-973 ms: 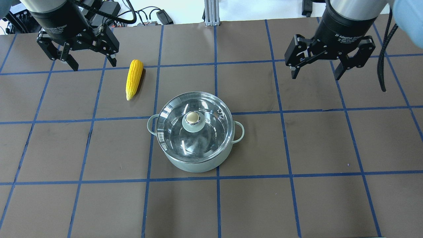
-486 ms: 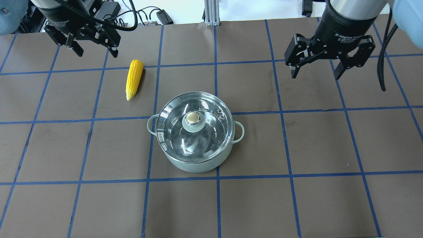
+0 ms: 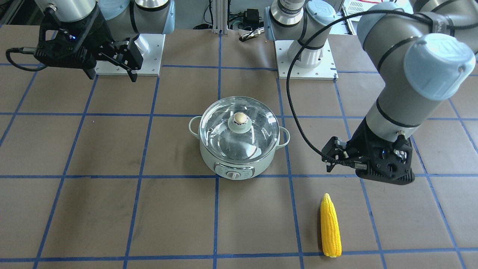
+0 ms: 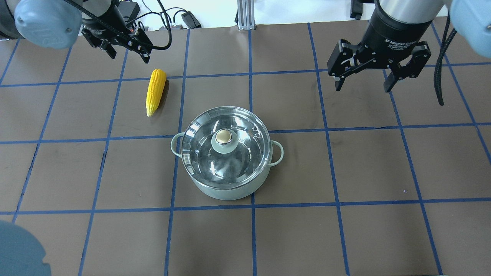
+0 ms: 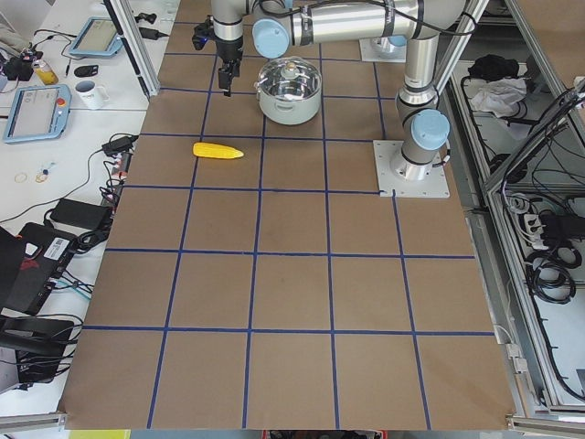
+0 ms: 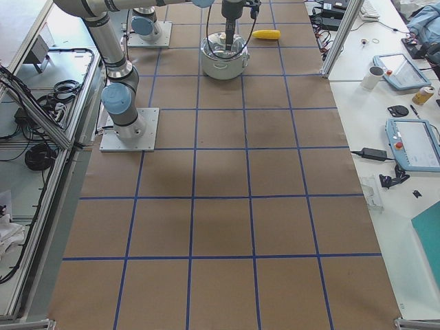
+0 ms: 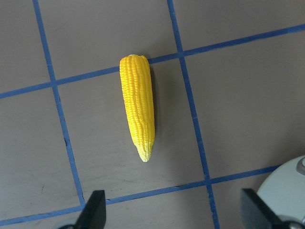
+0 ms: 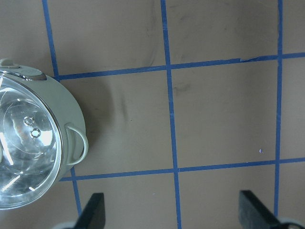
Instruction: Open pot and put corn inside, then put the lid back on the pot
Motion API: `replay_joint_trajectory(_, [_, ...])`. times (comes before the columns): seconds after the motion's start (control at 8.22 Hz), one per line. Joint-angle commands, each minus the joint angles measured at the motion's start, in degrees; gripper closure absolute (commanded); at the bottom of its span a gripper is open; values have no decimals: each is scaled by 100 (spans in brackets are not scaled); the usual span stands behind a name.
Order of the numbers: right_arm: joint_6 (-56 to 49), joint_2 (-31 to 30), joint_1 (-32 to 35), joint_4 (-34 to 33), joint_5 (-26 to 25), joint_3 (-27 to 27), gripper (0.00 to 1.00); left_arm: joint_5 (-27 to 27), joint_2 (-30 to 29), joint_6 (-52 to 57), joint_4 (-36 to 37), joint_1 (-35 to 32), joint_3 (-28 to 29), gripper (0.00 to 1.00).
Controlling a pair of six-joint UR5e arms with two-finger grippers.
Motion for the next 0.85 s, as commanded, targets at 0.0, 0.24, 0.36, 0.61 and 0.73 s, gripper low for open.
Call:
replay_joint_trajectory(0.0, [91,148,168,-133,-4,-36,0,-39,-608,21,467,158,-8,0])
replay_joint_trajectory(0.24, [867,209,692,-429,40,-36,0,-48,-1029,21,773,238,-8,0])
replay_joint_trajectory(0.36, [1387,506,1314,-789,5,-27,0,-48,-1249,-5,1001,264,-8,0])
replay_joint_trajectory(0.61, [2565,1296,2432,-1720,-118,-27,0,-232,-1592,-14,1292,264,-8,0])
replay_joint_trajectory(0.73, [2691,1508,2611,-1924,-136,-10,0,-233,-1707,-6,1354,264,1,0])
